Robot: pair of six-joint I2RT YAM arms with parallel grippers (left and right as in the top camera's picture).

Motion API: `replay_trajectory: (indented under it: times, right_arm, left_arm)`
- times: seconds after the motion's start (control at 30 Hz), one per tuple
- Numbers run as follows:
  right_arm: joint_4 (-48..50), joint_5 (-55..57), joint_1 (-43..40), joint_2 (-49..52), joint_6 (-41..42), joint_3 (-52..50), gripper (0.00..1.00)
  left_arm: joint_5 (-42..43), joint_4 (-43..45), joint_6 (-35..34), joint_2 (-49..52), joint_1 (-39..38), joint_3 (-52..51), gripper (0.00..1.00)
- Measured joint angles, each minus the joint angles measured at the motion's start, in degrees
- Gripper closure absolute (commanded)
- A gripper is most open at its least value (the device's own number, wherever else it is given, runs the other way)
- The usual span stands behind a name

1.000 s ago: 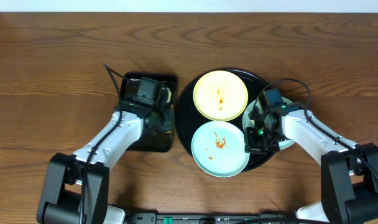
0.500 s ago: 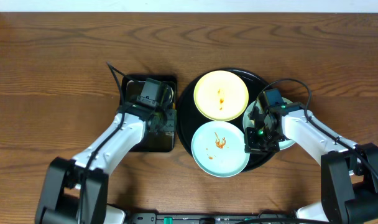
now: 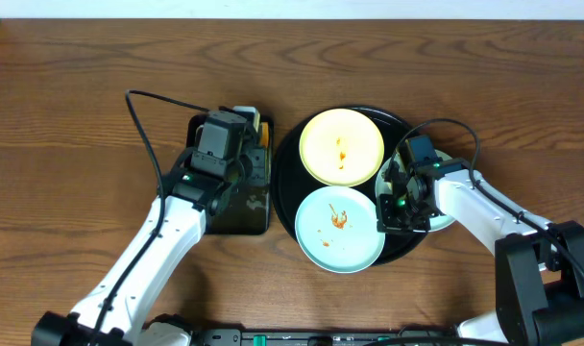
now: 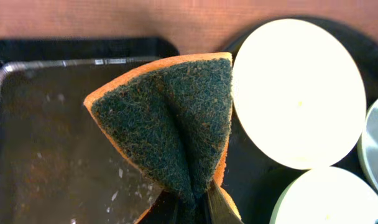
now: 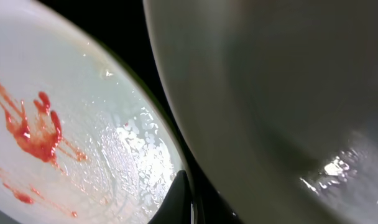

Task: Clean dirty plates on tray and stack at the side
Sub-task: 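Carry the sponge with the left gripper over to the front green plate, then scrub the front green plate with the sponge in the left gripper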

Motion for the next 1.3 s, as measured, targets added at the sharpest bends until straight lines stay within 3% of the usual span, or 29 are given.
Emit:
replay_trajectory:
  times: [0.17, 0.33, 0.73, 0.93, 1.1, 1.3]
  right_arm:
    - [0.55, 0.11, 0.0, 0.0, -0.35, 0.0, 0.99]
    - [0.72, 0.17, 0.0, 0.0, -0.55, 0.0, 0.99]
    - [0.7, 0.22, 0.0, 0.0, -0.61, 0.0, 0.99]
    - [0.61, 0.24, 0.0, 0.0, -0.63, 0.0, 0.99]
    - [0.52, 0.17, 0.0, 0.0, -0.63, 0.0, 0.99]
    - [0.44, -0.74, 0.02, 0.0, -0.61, 0.02, 0.99]
  left_arm:
    - [0.35, 0.7, 0.0, -1.99, 0.0, 0.0, 0.93]
    - [6.03, 0.98, -1.77, -2.14, -1.42, 0.0, 0.92]
    - [12.33, 4.52, -15.5, 9.25, -20.7, 0.04, 0.92]
    - [13.05, 8.11, -24.04, 17.07, -26.25, 0.04, 0.93]
    - [12.72, 8.92, -26.45, 21.42, -27.06, 0.07, 0.92]
    - [10.54, 0.98, -27.54, 21.4, -23.8, 2.1, 0.93]
